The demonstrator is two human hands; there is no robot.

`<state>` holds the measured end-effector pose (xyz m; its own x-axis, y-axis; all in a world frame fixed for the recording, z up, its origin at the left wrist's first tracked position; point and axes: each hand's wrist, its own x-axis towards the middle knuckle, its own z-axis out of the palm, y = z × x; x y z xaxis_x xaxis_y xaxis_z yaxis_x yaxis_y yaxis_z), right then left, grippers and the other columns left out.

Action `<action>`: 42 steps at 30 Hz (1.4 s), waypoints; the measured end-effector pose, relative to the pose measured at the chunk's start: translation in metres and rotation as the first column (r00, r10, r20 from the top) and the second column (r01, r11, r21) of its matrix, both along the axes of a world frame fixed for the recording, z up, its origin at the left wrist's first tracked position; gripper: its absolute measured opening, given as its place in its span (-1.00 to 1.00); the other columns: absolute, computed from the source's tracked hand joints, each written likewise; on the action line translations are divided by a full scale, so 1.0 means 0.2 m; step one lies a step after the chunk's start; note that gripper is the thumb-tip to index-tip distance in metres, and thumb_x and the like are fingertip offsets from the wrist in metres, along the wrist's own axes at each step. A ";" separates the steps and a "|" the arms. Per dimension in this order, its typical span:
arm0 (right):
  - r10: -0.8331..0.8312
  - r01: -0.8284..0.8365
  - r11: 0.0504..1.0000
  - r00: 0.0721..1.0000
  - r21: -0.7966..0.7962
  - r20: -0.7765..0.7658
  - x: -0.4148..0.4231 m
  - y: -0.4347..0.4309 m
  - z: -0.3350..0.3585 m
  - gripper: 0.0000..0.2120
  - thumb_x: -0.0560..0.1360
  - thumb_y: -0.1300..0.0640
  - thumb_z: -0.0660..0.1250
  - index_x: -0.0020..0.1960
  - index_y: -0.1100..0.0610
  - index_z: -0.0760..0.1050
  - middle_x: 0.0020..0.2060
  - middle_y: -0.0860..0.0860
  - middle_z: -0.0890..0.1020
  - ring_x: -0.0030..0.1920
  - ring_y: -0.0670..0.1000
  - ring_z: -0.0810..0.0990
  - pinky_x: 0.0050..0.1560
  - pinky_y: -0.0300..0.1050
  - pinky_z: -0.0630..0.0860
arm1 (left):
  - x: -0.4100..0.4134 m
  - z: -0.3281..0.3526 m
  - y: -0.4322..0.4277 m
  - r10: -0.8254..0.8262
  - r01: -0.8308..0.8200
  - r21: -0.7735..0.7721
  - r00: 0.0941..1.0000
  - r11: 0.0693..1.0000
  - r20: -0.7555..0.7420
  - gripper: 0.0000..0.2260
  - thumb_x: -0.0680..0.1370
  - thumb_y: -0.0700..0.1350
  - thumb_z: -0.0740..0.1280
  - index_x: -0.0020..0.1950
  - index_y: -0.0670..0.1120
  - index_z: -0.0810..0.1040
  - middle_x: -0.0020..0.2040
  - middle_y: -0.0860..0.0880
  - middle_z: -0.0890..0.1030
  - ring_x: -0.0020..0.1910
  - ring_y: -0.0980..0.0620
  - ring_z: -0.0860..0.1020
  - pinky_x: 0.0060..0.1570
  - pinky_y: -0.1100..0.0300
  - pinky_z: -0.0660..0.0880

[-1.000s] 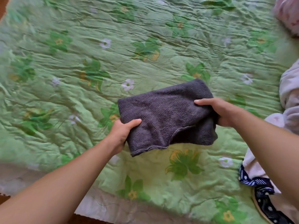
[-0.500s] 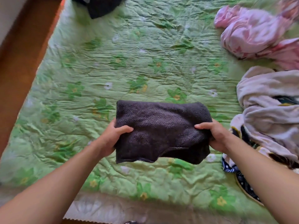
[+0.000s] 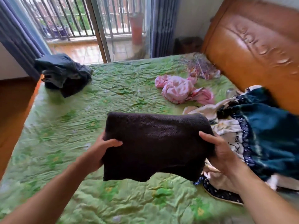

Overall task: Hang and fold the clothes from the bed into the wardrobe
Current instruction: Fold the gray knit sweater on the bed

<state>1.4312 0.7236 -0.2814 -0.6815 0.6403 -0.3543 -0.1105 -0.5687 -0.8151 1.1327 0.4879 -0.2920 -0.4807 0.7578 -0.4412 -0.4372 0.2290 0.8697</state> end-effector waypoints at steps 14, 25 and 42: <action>-0.576 0.601 0.715 0.796 0.358 -0.185 1.10 -0.37 0.85 -0.52 0.33 0.21 0.47 0.26 0.11 0.59 0.14 0.20 0.67 0.08 0.17 0.69 -0.07 -0.01 0.64 | 0.67 0.82 0.61 -0.519 0.521 0.182 0.853 0.834 -0.061 -0.62 0.25 -0.20 0.48 0.06 -0.04 0.67 0.05 -0.27 0.69 -0.09 -0.27 0.69 -0.22 -0.05 0.64; -0.815 0.795 0.388 0.532 0.466 -0.229 2.08 -0.48 1.11 -0.47 0.29 0.14 0.49 0.27 0.03 0.59 0.17 0.17 0.67 0.13 0.19 0.68 -0.08 -0.02 0.65 | 1.74 1.08 1.16 -0.738 0.752 0.280 0.651 0.596 -0.179 -0.50 0.27 -0.18 0.47 0.21 -0.10 0.56 0.09 -0.26 0.68 0.01 -0.26 0.68 -0.04 -0.13 0.65; -0.968 0.852 -0.049 0.087 0.522 -0.234 2.81 -0.66 1.24 -0.57 0.32 0.20 0.50 0.14 -0.11 0.63 0.10 0.05 0.71 0.06 0.13 0.71 -0.15 -0.01 0.66 | 2.97 1.22 1.81 -0.915 0.930 0.317 0.283 0.188 -0.287 -0.65 0.28 -0.15 0.50 0.05 0.03 0.64 0.04 -0.18 0.71 -0.05 -0.17 0.70 -0.23 0.04 0.64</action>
<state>1.9934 0.5910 -0.0337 0.6691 0.7149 0.2029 -0.0727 0.3347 -0.9395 1.7269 0.8492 -0.0487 0.6727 0.7397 -0.0203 -0.1163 0.1327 0.9843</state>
